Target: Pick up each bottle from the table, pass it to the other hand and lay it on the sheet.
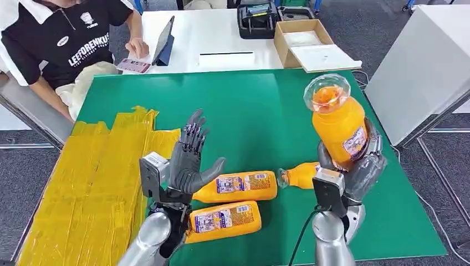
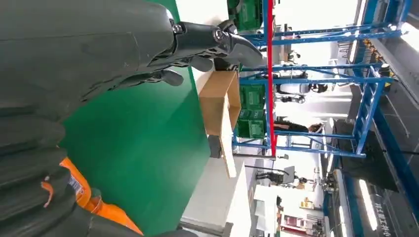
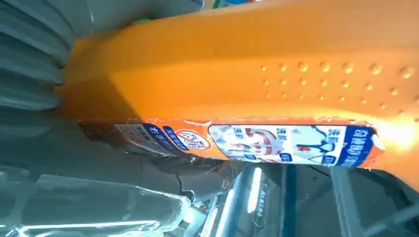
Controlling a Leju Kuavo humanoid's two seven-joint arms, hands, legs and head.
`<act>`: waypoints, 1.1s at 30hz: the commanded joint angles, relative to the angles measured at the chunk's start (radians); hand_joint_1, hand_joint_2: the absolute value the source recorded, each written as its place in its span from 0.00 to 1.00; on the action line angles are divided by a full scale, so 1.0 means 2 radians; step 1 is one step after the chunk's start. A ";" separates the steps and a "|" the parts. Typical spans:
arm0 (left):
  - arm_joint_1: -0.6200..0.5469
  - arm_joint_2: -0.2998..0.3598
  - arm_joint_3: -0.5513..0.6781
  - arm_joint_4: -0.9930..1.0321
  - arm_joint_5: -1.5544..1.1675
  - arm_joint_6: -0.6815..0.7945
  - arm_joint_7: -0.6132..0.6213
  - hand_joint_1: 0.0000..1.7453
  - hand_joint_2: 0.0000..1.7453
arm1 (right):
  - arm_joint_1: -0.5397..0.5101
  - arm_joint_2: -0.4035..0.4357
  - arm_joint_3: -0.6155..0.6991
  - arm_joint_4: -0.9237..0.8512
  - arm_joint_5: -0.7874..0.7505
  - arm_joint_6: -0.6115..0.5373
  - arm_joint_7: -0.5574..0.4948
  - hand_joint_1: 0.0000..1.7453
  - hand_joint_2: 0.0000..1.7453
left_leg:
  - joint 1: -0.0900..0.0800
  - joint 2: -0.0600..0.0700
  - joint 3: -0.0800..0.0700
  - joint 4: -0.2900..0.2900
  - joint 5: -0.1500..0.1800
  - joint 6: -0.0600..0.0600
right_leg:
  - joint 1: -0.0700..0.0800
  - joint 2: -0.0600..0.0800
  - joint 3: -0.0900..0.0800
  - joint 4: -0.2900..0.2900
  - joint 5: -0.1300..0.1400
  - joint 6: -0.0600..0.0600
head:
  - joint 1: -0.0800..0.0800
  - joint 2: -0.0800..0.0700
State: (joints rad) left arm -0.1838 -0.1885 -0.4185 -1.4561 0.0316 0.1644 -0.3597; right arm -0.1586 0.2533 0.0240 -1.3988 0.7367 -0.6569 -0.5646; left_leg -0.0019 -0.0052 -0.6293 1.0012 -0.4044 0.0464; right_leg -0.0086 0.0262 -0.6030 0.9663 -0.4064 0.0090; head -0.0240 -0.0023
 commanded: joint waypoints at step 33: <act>-0.057 0.009 -0.023 0.061 0.018 -0.057 -0.016 0.00 1.00 | -0.118 -0.015 0.261 0.243 -0.025 0.002 0.057 1.00 1.00 | 0.000 -0.001 0.002 0.000 0.000 -0.002 | 0.000 -0.002 0.002 0.000 -0.001 0.000 | 0.000 0.000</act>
State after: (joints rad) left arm -0.2404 -0.1919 -0.4189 -1.4328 0.0508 0.0576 -0.3914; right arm -0.4172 0.2853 0.3736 -0.8724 0.6851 -0.6455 -0.4894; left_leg -0.0017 -0.0050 -0.6294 1.0014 -0.4037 0.0457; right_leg -0.0085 0.0263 -0.6040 0.9665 -0.4064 0.0091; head -0.0237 -0.0023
